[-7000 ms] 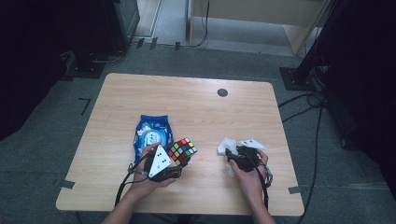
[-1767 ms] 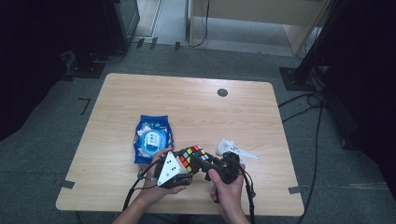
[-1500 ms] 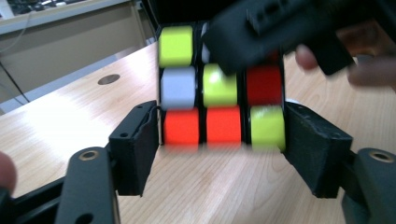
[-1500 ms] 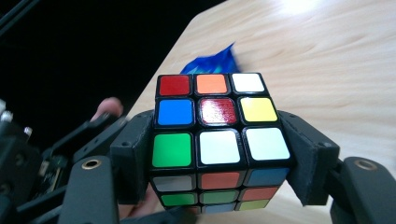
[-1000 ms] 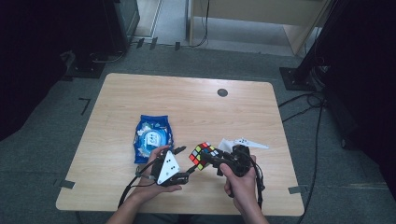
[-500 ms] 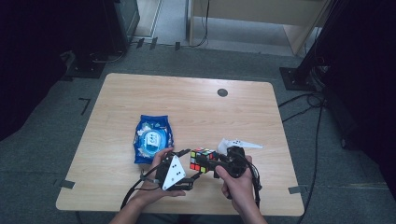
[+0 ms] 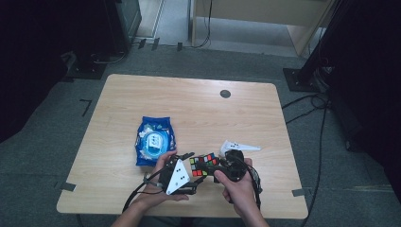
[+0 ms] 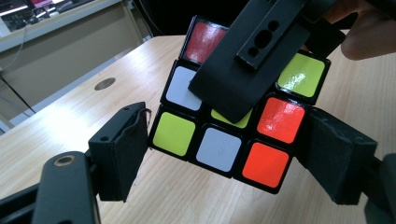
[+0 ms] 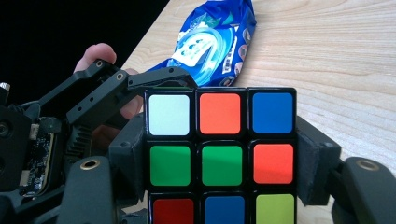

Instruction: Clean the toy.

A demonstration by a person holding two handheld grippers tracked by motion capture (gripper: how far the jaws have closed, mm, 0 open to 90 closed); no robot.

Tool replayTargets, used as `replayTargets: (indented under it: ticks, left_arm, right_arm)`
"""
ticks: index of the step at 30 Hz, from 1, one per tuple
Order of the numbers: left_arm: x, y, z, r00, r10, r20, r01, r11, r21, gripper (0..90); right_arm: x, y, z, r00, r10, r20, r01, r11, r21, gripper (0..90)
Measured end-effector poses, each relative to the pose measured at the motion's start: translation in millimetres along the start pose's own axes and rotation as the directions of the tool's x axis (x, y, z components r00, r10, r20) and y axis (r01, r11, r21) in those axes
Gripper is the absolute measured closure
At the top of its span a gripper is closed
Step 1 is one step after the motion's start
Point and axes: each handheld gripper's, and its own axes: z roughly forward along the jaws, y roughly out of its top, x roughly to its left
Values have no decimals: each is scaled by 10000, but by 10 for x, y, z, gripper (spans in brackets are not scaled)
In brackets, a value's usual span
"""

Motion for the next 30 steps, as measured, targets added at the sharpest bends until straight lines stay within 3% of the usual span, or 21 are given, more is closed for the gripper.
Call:
replayTargets:
  ticks: [16,21,25,28,30]
  left_arm:
    - [-13,15,-15,9994,234,255,-231,9997,-129,258]
    - [-48,3,-2,9972,751,37,-752,9971,111,275]
    - [-30,12,-25,9977,609,304,-607,9981,-65,331]
    - [-16,10,-23,9985,538,104,-538,9986,-14,337]
    - [41,-5,-44,9997,221,61,-221,9997,-59,338]
  right_arm:
    - [4,17,-21,9995,-115,-292,117,9999,75,337]
    - [34,4,14,9989,-287,-378,296,9993,227,337]
    - [11,23,-17,9987,-195,-470,195,9998,-5,332]
    - [-22,47,-61,9985,-275,-472,274,9996,-28,304]
    - [-48,67,-107,9978,-421,-511,421,9991,-13,279]
